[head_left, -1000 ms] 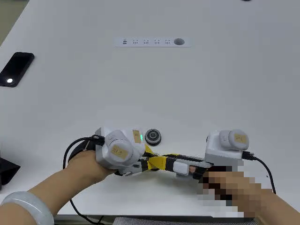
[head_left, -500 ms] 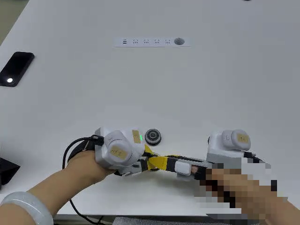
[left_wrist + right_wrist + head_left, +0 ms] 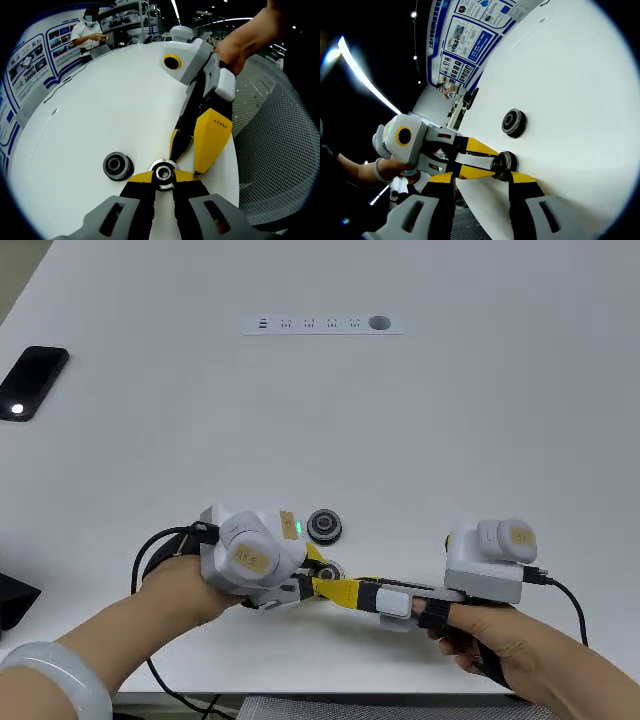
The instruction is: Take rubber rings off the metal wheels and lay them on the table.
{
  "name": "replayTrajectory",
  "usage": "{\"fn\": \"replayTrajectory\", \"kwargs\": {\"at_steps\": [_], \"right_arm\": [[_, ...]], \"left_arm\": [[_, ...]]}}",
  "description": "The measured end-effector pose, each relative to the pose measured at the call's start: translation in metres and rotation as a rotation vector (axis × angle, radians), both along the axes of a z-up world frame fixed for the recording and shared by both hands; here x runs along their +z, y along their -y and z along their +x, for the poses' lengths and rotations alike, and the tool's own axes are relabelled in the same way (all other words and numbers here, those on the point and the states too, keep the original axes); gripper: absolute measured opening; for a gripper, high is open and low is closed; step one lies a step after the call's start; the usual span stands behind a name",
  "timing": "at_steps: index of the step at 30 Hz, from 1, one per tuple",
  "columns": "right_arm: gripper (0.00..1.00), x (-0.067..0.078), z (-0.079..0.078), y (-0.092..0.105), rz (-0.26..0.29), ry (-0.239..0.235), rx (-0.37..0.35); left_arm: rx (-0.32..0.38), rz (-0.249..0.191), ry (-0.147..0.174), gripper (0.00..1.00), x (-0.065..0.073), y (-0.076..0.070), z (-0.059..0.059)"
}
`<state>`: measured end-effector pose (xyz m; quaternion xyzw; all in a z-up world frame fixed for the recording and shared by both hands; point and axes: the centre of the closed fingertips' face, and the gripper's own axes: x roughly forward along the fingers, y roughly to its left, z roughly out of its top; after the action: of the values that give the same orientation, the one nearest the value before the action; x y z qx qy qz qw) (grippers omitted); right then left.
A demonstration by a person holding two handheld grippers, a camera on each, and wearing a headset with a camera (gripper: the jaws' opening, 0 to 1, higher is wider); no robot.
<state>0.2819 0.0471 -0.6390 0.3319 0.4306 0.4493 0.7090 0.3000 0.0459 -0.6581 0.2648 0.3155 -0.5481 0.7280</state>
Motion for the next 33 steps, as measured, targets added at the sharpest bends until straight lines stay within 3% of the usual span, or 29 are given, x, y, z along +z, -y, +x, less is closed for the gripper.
{"fn": "replayTrajectory", "kwargs": {"at_steps": [11,22,33], "right_arm": [[0.43,0.002,0.003,0.003,0.024,-0.006,-0.031],[0.5,0.004,0.018,0.003,0.011,0.042,-0.065],[0.54,0.001,0.016,-0.004,0.016,0.017,-0.027]], "left_arm": [[0.0,-0.002,-0.001,0.13,0.001,0.0,-0.001],[0.001,0.0,-0.001,0.13,0.003,0.001,-0.002],[0.0,-0.001,-0.002,0.13,0.003,0.002,-0.002]]}}
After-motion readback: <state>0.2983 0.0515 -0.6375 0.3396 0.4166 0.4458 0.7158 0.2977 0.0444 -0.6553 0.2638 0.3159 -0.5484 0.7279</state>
